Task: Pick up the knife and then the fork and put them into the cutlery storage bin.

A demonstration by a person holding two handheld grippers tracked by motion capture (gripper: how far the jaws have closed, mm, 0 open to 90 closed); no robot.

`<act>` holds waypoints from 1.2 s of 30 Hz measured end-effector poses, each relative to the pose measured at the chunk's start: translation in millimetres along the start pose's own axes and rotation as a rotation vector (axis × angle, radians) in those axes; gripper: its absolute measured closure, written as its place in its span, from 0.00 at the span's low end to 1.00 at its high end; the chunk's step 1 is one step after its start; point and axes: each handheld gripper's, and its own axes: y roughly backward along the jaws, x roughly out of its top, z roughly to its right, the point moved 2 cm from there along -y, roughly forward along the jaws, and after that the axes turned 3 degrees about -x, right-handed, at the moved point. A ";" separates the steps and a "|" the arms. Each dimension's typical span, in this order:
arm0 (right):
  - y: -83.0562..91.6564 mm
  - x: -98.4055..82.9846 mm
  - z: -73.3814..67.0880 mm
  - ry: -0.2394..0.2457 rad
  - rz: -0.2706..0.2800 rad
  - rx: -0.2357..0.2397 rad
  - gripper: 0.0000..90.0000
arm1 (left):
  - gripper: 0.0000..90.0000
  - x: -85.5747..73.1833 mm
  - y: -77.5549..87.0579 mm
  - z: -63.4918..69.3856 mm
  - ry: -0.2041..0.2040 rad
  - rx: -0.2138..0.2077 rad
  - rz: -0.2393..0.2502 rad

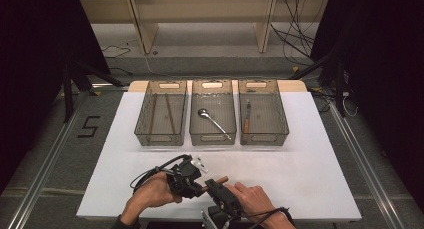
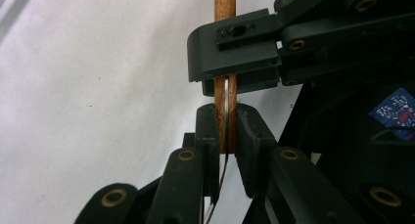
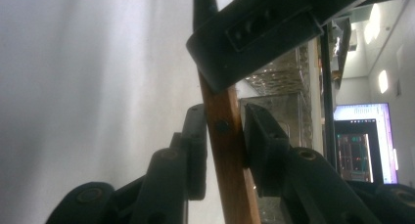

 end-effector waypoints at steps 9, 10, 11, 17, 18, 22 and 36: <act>0.0 -3.7 -0.2 0.019 -0.016 0.013 0.85 | 0.71 -1.4 8.7 -6.8 0.049 0.004 0.051; 0.0 -4.3 0.5 0.023 -0.018 0.017 0.85 | 0.66 -2.0 10.4 -7.5 0.059 0.011 0.063; 0.2 -4.8 0.6 0.023 -0.023 0.017 0.85 | 0.61 -2.7 12.7 -9.0 0.059 0.015 0.067; 0.8 -9.4 2.8 0.018 -0.035 0.013 0.85 | 0.45 -8.1 27.6 -17.4 0.096 0.037 0.138; 1.0 -10.4 3.5 0.012 -0.039 0.012 0.85 | 0.44 -9.2 30.5 -19.0 0.110 0.042 0.154; 0.6 -15.6 7.5 -0.009 -0.052 0.015 0.85 | 0.34 -12.7 41.8 -24.8 0.136 0.082 0.218; 0.1 -53.4 32.4 -0.140 -0.139 -0.007 0.85 | 0.22 -25.8 59.9 -39.4 0.181 0.198 0.361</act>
